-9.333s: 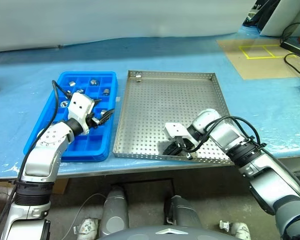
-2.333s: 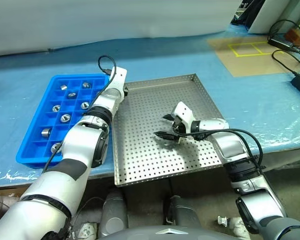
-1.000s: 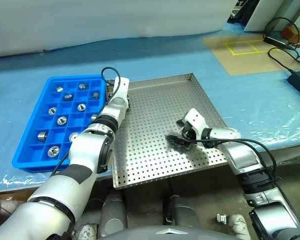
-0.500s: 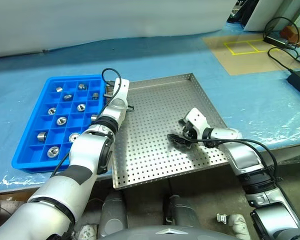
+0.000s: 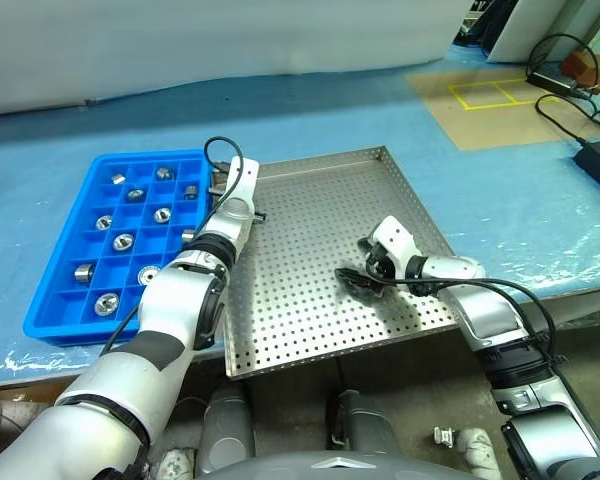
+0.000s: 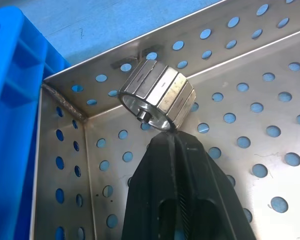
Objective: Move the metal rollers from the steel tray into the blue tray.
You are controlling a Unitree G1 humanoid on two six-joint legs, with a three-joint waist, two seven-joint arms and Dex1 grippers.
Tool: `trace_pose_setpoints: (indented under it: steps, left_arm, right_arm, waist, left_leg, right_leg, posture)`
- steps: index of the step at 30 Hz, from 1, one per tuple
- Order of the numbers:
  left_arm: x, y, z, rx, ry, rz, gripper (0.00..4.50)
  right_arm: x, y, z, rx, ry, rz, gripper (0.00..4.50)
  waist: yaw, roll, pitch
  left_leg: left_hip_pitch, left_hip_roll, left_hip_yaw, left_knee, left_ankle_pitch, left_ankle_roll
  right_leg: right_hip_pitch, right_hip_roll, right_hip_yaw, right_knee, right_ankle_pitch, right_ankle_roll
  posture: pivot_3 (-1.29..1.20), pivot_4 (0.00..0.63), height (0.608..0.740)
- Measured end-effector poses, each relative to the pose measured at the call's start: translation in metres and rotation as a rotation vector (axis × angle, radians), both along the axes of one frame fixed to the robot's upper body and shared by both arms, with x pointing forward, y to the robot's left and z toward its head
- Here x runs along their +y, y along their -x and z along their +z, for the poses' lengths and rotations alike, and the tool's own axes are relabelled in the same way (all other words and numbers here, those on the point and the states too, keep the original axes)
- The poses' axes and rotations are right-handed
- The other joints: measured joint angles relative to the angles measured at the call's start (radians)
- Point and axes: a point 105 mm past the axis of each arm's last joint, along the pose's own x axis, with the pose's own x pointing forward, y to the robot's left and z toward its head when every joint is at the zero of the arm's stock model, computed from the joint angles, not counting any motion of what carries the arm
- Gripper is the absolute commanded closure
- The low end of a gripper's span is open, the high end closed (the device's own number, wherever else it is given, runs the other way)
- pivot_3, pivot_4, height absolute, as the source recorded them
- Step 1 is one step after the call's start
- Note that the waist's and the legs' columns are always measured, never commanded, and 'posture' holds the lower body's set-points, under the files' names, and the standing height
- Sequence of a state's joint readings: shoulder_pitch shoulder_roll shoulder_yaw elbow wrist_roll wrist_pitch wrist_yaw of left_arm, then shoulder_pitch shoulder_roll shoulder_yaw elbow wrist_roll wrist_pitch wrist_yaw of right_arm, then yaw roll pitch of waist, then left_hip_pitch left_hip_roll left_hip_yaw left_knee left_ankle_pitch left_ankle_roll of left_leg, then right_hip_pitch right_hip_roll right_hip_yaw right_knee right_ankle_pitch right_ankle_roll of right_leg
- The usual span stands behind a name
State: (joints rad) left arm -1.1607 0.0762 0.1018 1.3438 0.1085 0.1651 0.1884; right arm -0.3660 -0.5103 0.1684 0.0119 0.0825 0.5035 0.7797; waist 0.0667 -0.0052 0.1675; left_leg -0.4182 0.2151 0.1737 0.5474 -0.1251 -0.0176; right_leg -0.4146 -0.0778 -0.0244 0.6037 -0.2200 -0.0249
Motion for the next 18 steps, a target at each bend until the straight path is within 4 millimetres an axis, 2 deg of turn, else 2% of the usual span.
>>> trace_pose_setpoints:
  steps: [4, 6, 9, 11, 14, 18]
  left_arm:
    - [-0.005, -0.001, 0.0, -0.003, 0.016, -0.052, 4.41]
    - [-0.013, -0.002, 0.003, -0.014, 0.037, -0.121, 4.41]
    - [-0.025, -0.005, 0.017, -0.067, 0.08, -0.223, 4.41]
    - [-0.028, -0.006, 0.029, -0.121, 0.106, -0.286, 4.41]
    - [-0.017, -0.005, 0.037, -0.165, 0.09, -0.319, 4.41]
    - [-0.003, 0.012, 0.023, -0.14, 0.054, -0.411, 4.41]
  right_arm:
    - [0.0, 0.003, 0.002, 0.008, -0.002, 0.009, 0.0]
    - [0.002, 0.014, 0.004, 0.057, -0.02, 0.058, 0.0]
    - [0.006, 0.027, 0.01, 0.117, -0.046, 0.146, 0.0]
    - [0.008, 0.029, 0.022, 0.118, -0.042, 0.202, 0.0]
    - [0.009, 0.022, 0.037, 0.079, -0.019, 0.242, 0.0]
    - [0.012, 0.015, 0.039, 0.089, -0.002, 0.289, 0.0]
  waist:
    - [0.001, 0.0, 0.0]
    - [0.003, 0.0, 0.0]
    - [0.001, -0.001, 0.001]
    - [-0.001, -0.001, 0.001]
    - [-0.011, -0.001, 0.001]
    - [-0.019, 0.0, 0.002]
  left_leg:
    - [0.0, -0.001, 0.0, -0.001, 0.0, 0.0]
    - [-0.001, -0.002, 0.0, -0.002, 0.0, 0.0]
    - [-0.003, -0.002, 0.001, -0.003, 0.0, 0.001]
    - [-0.002, -0.001, 0.001, -0.003, 0.0, 0.001]
    - [-0.001, 0.0, 0.001, -0.004, 0.0, 0.001]
    - [-0.002, 0.0, 0.002, -0.004, 0.0, 0.0]
  right_leg:
    - [0.0, -0.001, 0.0, -0.001, 0.0, 0.0]
    - [0.0, -0.001, 0.0, -0.003, 0.0, 0.0]
    - [-0.002, -0.001, 0.0, -0.003, 0.0, 0.0]
    - [-0.003, -0.001, 0.0, -0.003, 0.0, 0.0]
    - [-0.003, 0.0, 0.0, -0.001, 0.0, 0.0]
    - [-0.004, -0.001, 0.0, -0.001, -0.001, 0.0]
  posture:
    - [-0.23, 0.15, 0.74]
    - [-0.22, 0.15, 0.74]
    - [-0.2, 0.15, 0.74]
    - [-0.18, 0.15, 0.74]
    - [-0.16, 0.15, 0.74]
    - [-0.13, 0.15, 0.74]
